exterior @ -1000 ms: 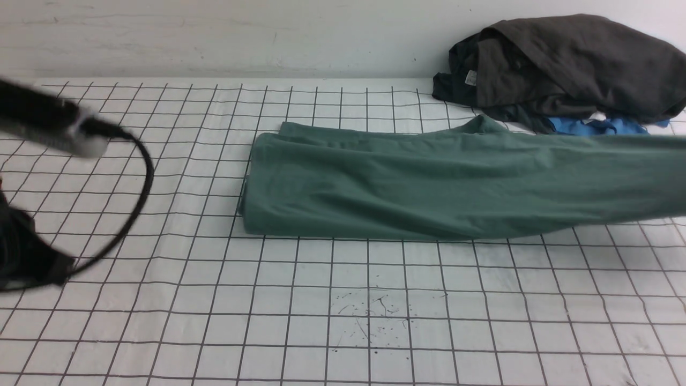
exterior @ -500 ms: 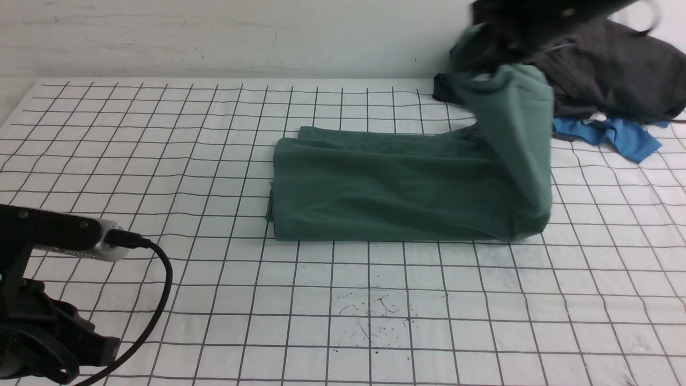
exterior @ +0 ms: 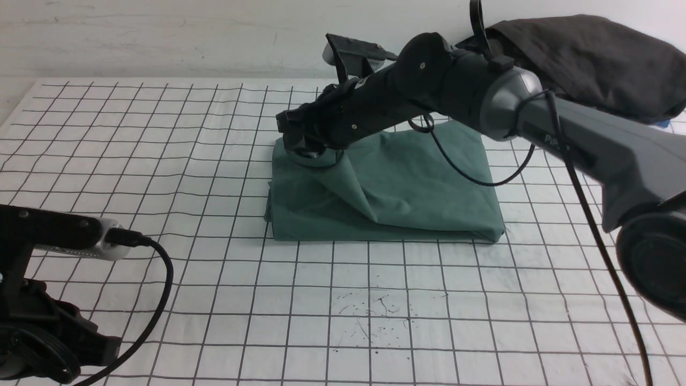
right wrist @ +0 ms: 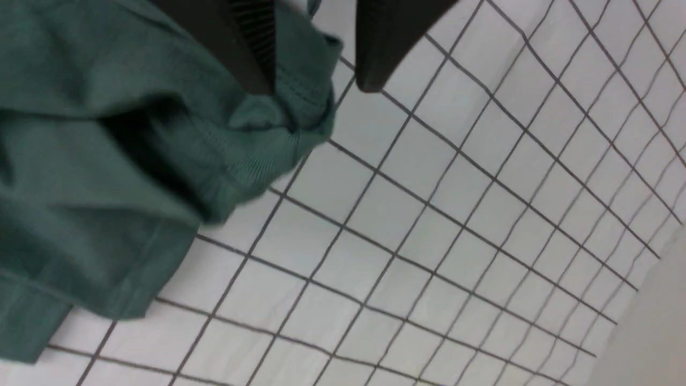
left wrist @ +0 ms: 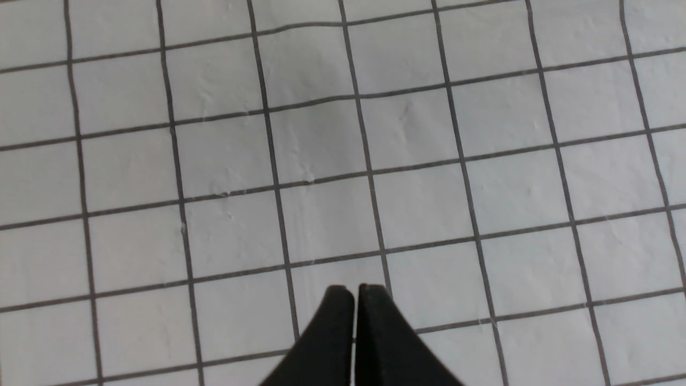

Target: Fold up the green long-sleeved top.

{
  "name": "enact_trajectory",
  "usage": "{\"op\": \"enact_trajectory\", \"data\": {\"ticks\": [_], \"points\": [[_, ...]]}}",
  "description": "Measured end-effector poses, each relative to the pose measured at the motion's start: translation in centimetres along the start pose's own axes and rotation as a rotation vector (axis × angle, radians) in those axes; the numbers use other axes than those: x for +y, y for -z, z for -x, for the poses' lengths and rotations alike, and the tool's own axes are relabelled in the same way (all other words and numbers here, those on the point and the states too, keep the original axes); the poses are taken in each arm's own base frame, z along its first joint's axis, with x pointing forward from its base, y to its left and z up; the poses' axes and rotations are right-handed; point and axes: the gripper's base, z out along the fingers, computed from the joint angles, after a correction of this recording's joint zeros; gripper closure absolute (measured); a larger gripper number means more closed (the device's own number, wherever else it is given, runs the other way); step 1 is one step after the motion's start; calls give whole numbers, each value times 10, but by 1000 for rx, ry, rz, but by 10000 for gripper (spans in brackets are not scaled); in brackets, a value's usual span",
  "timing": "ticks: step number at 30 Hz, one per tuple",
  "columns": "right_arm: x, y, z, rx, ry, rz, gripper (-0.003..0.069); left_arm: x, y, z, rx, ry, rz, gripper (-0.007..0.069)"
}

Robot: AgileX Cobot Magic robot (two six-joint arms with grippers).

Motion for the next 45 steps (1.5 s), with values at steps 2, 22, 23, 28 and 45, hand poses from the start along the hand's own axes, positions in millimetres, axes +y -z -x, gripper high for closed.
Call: {"op": "enact_trajectory", "data": {"ticks": [2,22,23,28,45], "points": [[1,3,3,-17,13,-1,384,0,0,0,0,1,-1,631],[10,-47,-56,266,316,-146,668,-5,0,4,-39,13,-53,631],[18,-55,-61,252,350,-146,670,-5,0,4,-40,12,-60,631],[54,-48,-54,226,534,-170,672,-10,6,5,-51,-40,-99,631],[90,254,26,169,628,-541,673,-15,74,-76,-833,-265,-12,631]]}}
